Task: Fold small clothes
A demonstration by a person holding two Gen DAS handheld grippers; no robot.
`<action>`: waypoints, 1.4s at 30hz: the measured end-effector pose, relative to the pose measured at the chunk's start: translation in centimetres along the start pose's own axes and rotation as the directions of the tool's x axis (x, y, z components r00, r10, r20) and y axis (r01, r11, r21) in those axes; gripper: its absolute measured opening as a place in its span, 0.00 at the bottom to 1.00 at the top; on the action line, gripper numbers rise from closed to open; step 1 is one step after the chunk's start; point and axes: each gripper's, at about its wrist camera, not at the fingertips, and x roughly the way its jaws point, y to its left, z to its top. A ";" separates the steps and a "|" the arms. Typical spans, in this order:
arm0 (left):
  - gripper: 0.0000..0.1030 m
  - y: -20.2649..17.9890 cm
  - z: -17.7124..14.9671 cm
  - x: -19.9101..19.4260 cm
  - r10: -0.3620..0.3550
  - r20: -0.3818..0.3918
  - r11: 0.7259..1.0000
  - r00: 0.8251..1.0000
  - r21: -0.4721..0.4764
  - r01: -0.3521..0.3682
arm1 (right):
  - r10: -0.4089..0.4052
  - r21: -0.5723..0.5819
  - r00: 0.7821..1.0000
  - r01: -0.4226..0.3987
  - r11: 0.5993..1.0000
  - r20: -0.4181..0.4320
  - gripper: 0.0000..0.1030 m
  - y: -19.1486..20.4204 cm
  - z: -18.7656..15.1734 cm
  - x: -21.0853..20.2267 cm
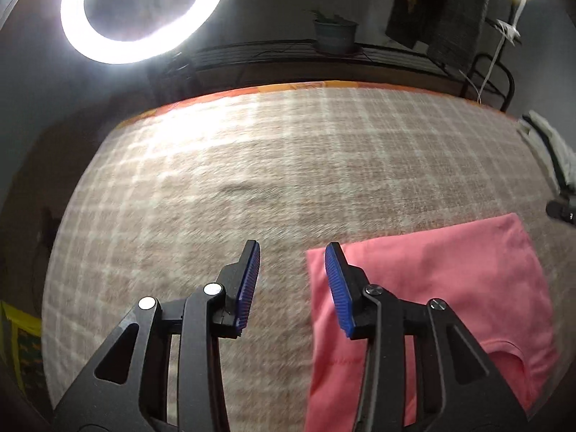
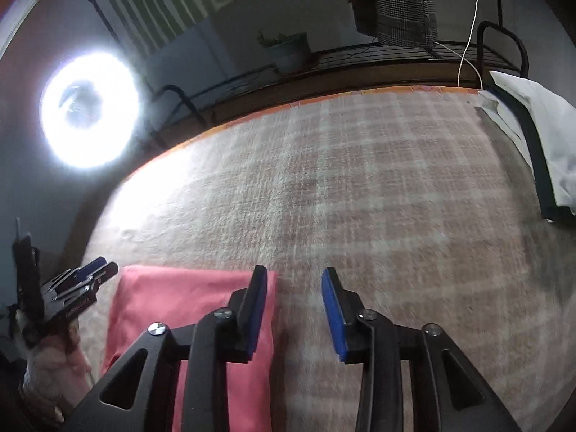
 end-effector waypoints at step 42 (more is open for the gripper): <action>0.55 2.5 -14.5 -5.2 -0.538 -0.022 0.629 0.843 -0.677 0.383 | 0.490 0.330 0.868 -0.441 0.834 -0.079 0.34 -2.0 -2.8 6.0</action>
